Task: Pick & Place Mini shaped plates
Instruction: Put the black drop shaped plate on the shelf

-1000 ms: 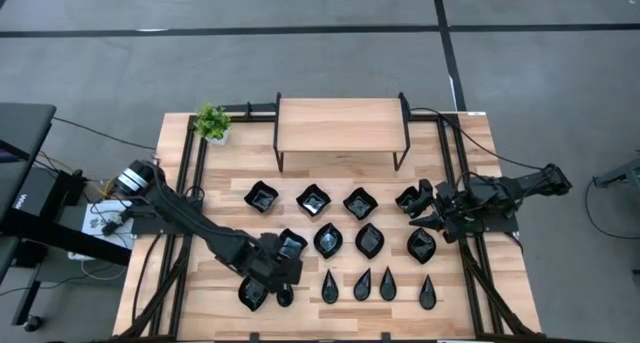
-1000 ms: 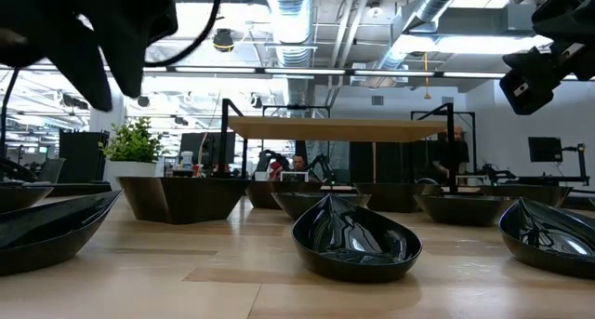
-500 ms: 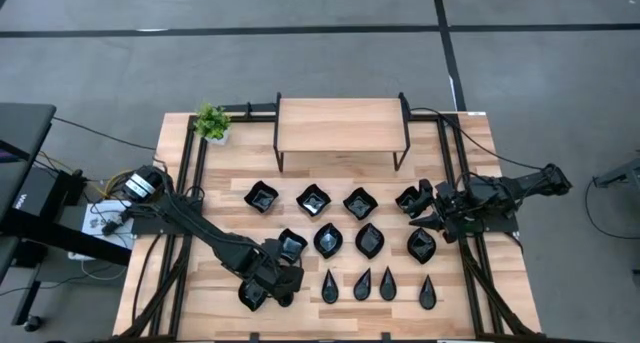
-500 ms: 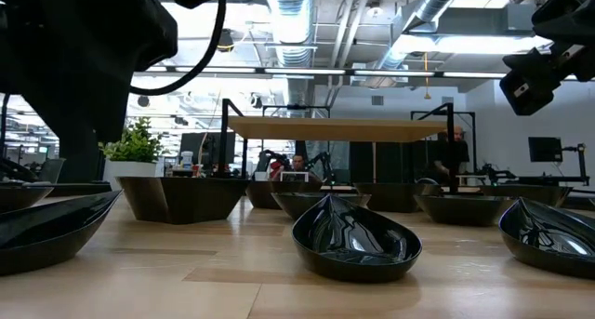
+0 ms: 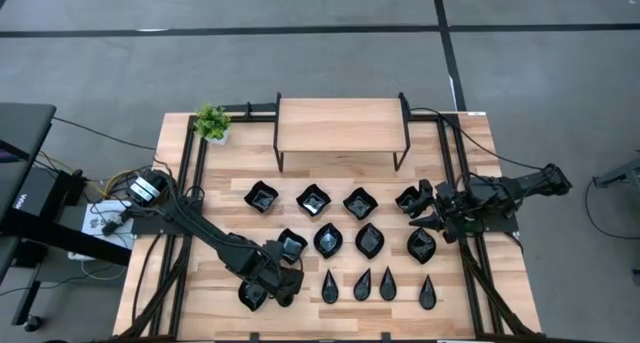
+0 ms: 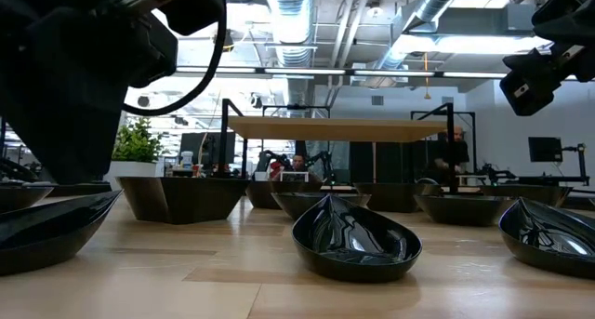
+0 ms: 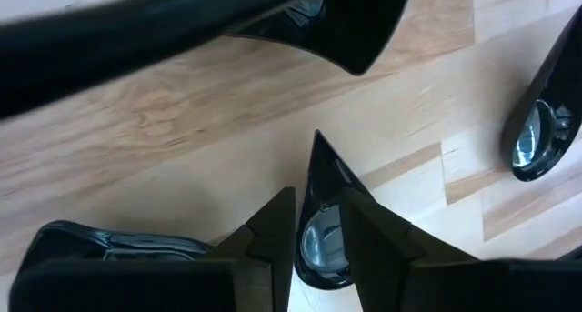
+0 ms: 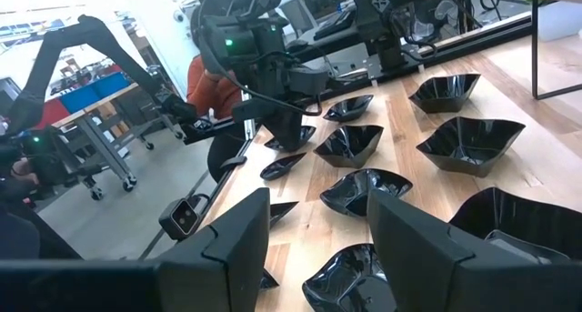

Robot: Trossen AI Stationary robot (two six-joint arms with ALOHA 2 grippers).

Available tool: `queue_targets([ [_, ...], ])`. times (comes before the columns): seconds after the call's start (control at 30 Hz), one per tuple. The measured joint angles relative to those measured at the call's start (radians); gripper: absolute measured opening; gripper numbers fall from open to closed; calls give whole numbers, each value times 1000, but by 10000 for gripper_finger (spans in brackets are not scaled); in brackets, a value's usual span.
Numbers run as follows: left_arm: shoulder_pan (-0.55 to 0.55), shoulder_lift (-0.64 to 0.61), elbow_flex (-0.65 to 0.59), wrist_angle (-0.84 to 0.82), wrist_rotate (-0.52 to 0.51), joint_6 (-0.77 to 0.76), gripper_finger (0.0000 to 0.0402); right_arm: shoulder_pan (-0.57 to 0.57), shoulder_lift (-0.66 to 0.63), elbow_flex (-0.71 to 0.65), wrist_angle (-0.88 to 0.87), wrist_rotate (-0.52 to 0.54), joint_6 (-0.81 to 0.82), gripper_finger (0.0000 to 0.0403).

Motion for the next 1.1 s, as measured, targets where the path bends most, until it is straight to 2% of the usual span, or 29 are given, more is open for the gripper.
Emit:
queue_targets([
  [1.1,10,37,-17,20,-22,29,90,0,0,0,0,0,1,182],
])
